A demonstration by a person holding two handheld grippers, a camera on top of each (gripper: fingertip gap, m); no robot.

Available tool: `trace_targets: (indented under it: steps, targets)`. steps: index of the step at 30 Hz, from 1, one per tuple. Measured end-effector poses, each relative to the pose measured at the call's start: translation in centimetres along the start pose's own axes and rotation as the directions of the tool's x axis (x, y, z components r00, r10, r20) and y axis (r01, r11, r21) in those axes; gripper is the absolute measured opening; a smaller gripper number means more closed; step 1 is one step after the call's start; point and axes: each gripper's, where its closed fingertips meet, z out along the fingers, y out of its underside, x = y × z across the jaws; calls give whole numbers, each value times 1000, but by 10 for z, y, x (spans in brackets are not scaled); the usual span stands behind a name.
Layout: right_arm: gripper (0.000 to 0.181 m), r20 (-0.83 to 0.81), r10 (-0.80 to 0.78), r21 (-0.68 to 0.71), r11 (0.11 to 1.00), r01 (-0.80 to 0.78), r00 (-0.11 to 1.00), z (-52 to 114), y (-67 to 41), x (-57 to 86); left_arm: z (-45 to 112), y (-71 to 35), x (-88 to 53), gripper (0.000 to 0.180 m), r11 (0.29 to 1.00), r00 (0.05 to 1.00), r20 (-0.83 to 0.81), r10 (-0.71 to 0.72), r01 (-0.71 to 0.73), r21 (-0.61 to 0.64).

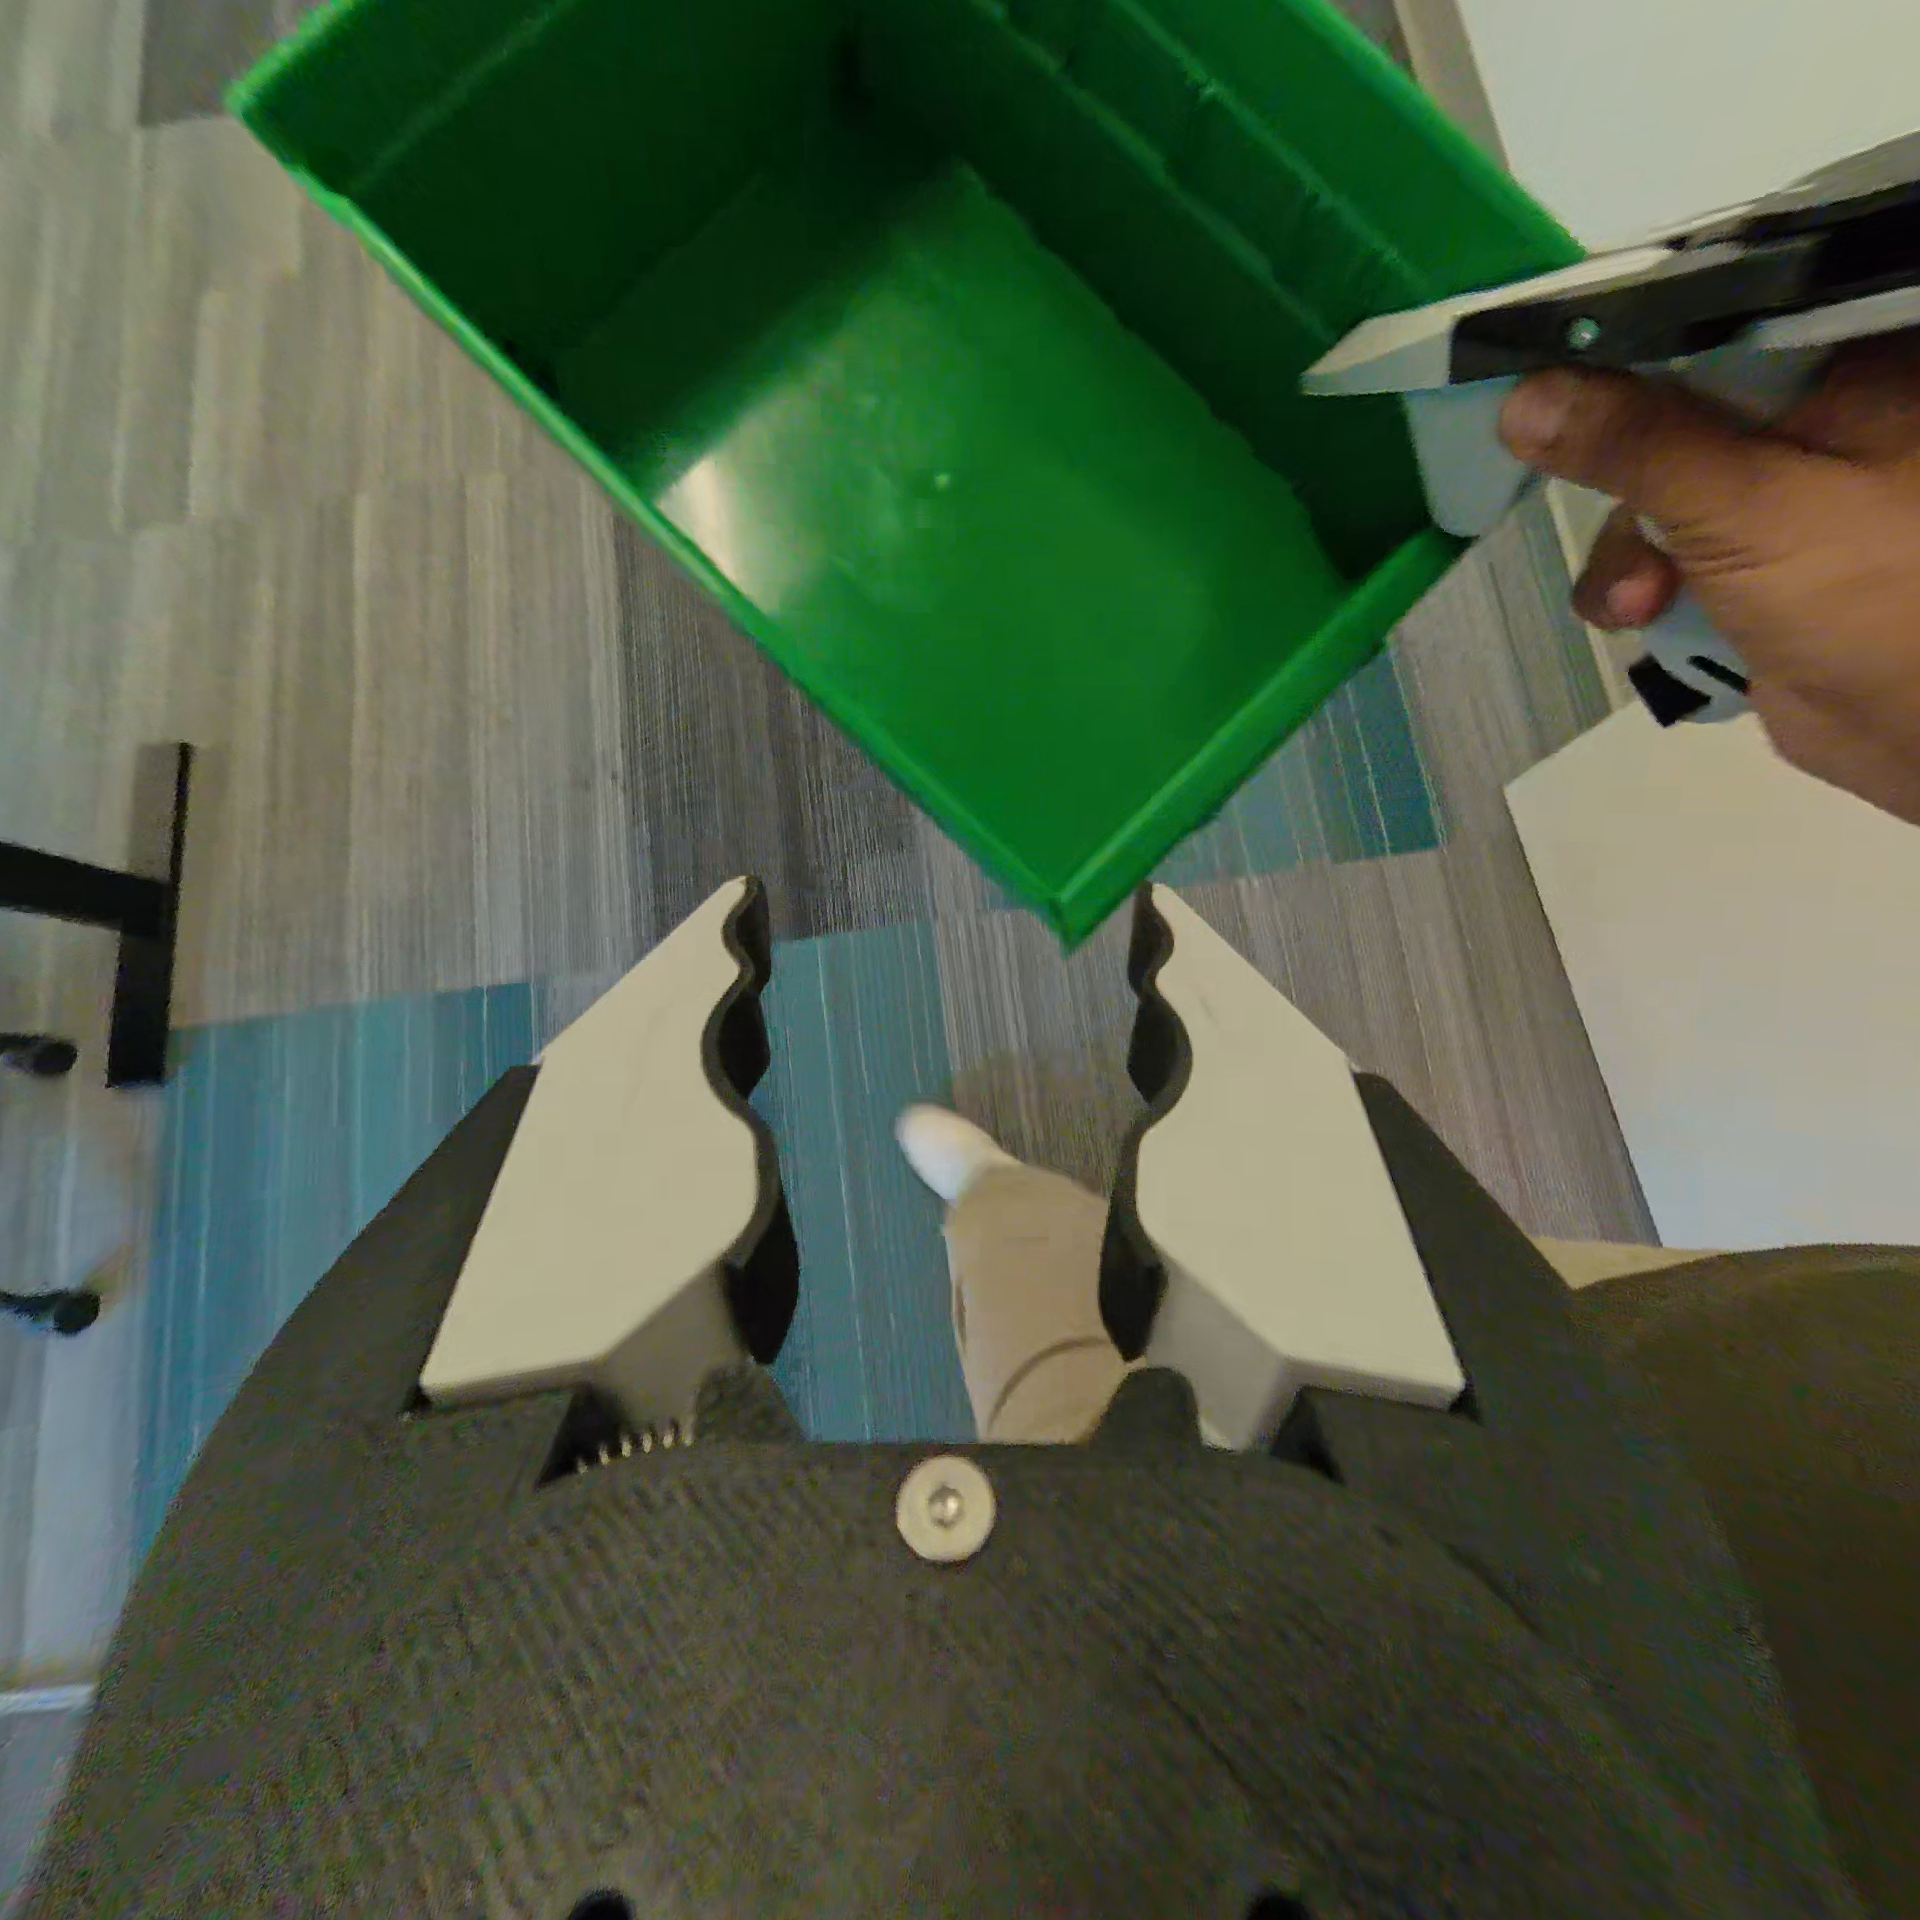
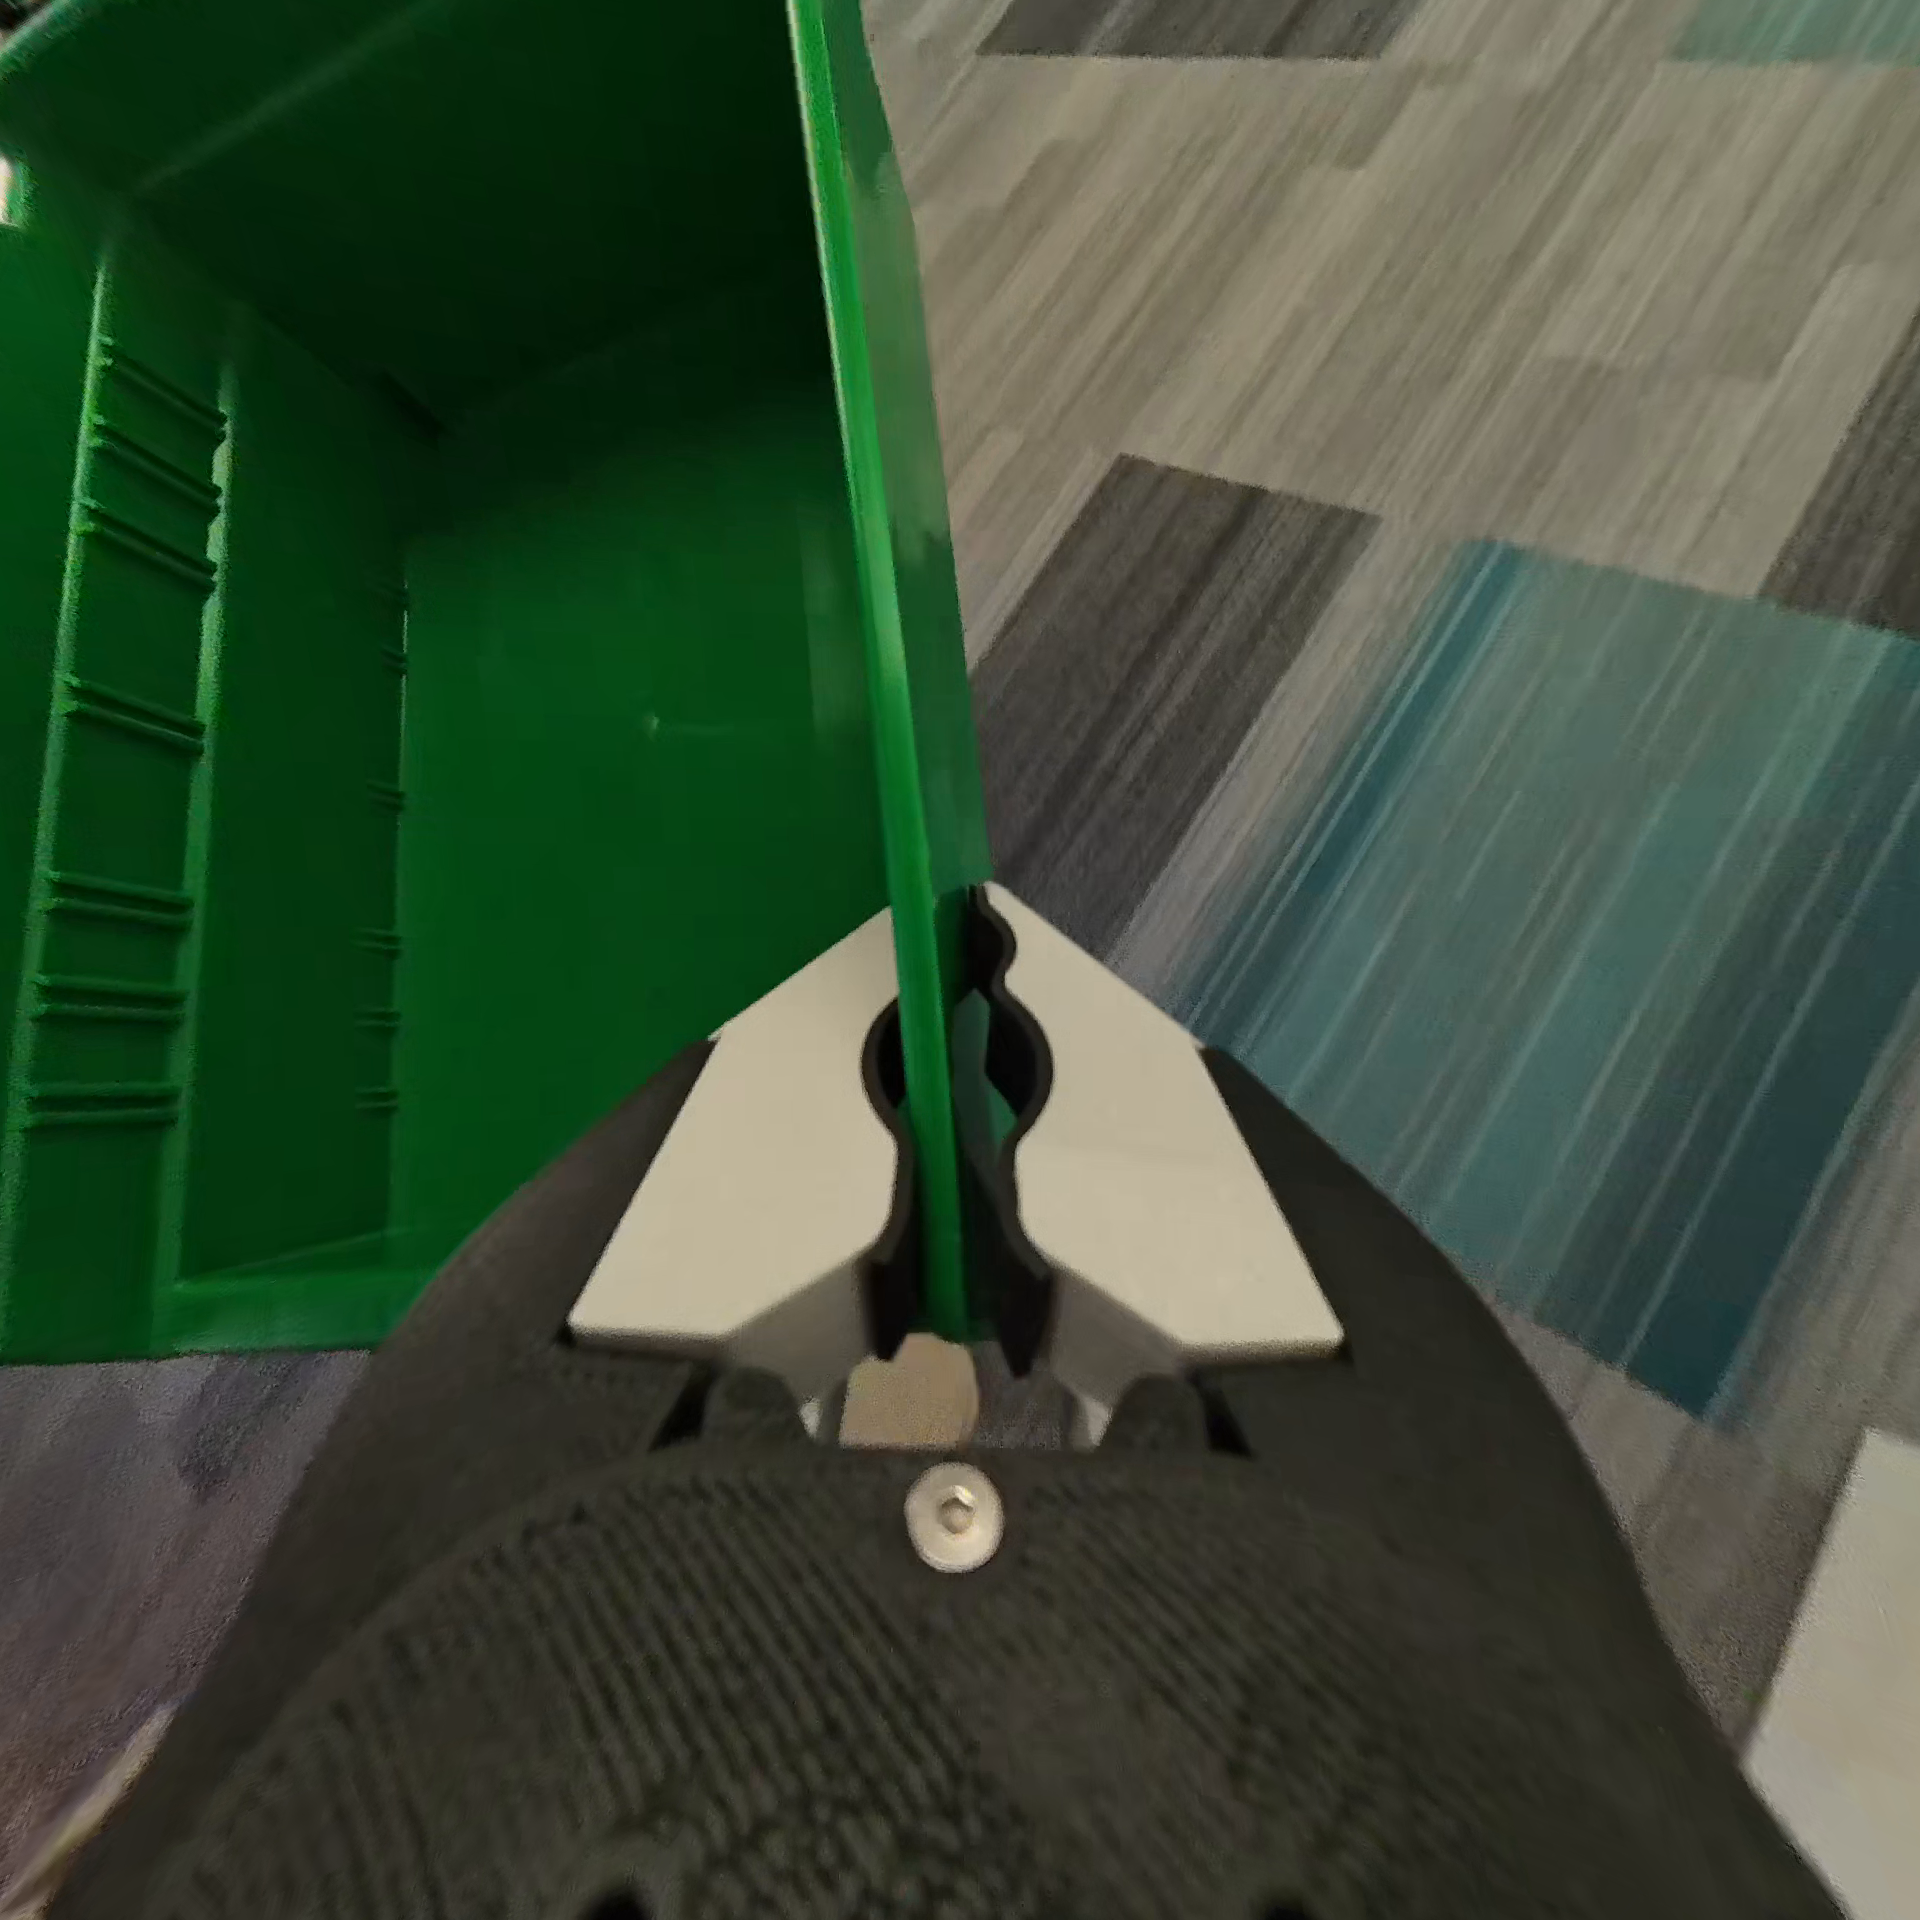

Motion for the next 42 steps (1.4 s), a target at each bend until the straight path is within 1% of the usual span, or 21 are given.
trace_targets:
  steps: [2,3,4,6,8,10,12,14,15,16,18,21,26,31,36,38,42]
  targets:
    - [2,6,-16,6,1000,15,1000,70,-45,-11,44,-25,-50,67,1000,1000,10,-7,7,-8]
    - [2,6,-27,10,1000,27,1000,102,-67,-17,67,-37,-75,65,1000,1000,2,-10,10,-11]
    - [2,5,-36,11,999,36,999,132,-89,-24,89,-51,-99,65,1000,1000,-15,-12,12,-8]
    - [3,3,-37,-2,999,37,999,194,-132,-36,127,-84,-154,70,1000,999,-48,-17,17,14]
    - [3,-11,-30,-14,999,30,999,247,-175,-48,159,-121,-213,70,999,997,-75,-28,29,14]
    - [3,-29,-46,-3,999,46,999,292,-220,-60,182,-166,-273,70,999,995,-97,-20,24,40]
    - [3,-37,-49,3,999,49,998,339,-266,-70,204,-208,-336,79,999,998,-67,6,-3,51]
    - [3,-34,-35,12,999,35,999,388,-303,-78,232,-242,-406,83,999,1000,-3,11,-11,37]
    - [3,-29,-24,19,1000,25,999,416,-321,-81,249,-256,-440,87,1000,1000,28,-1,0,31]
    - [3,-26,-11,22,1000,11,1000,445,-337,-83,269,-269,-473,83,999,999,51,-17,15,29]
    - [3,-24,11,25,1000,-10,1000,508,-368,-86,312,-296,-536,86,998,995,78,-60,57,33]
    - [2,-20,5,24,1000,-4,1000,609,-421,-88,388,-334,-635,86,994,987,123,-104,100,42]
    - [3,27,-77,10,997,77,997,780,-545,-112,492,-416,-793,84,983,967,177,-184,186,9]
    - [3,113,-125,-27,991,128,986,929,-681,-173,553,-510,-948,85,971,938,256,-235,237,22]
    - [3,197,-158,-21,986,165,968,1092,-785,-237,638,-566,-1101,86,949,913,258,-316,305,80]
    - [2,201,-150,-27,987,159,968,1158,-821,-259,677,-582,-1169,83,937,902,255,-349,333,104]
    - [3,175,-133,-47,989,144,975,1278,-898,-304,742,-624,-1310,83,923,894,234,-383,362,130]
